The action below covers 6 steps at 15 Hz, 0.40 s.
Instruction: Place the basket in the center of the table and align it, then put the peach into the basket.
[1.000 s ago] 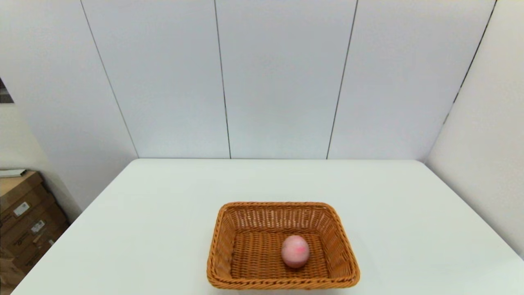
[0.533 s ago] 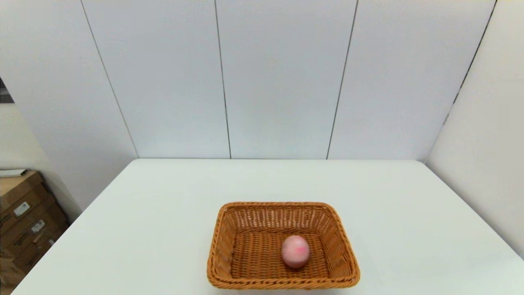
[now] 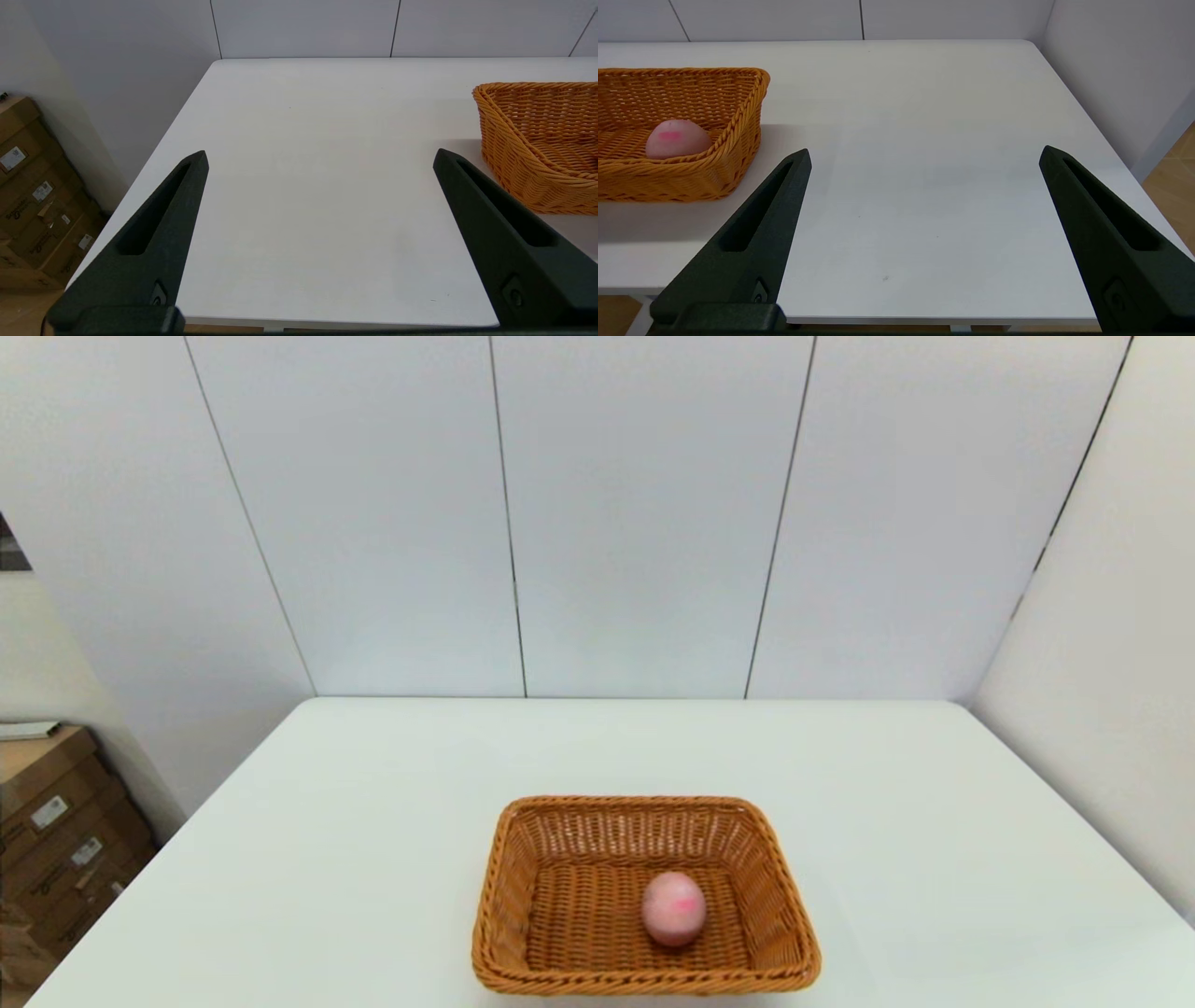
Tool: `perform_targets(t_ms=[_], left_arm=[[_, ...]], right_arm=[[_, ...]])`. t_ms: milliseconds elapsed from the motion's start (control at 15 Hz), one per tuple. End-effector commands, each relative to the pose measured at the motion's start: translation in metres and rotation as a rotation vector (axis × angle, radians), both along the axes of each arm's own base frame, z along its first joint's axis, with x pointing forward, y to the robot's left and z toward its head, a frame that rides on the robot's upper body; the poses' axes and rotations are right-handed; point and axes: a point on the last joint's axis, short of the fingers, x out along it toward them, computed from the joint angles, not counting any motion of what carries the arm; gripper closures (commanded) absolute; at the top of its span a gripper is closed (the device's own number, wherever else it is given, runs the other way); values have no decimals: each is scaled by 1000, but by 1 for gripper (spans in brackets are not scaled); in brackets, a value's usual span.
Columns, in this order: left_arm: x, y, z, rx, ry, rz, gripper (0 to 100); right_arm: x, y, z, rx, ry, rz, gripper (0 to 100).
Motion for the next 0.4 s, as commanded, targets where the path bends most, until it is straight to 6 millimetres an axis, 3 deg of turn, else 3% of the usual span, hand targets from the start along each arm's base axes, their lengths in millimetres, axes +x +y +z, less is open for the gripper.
perform_targets(t_ms=[67,400], left_arm=[[0,0,0,0,0,0,0],[0,0,0,0,0,0,0]], right_arm=[[0,0,0,0,3,0,0],[0,0,0,0,3,0,0]])
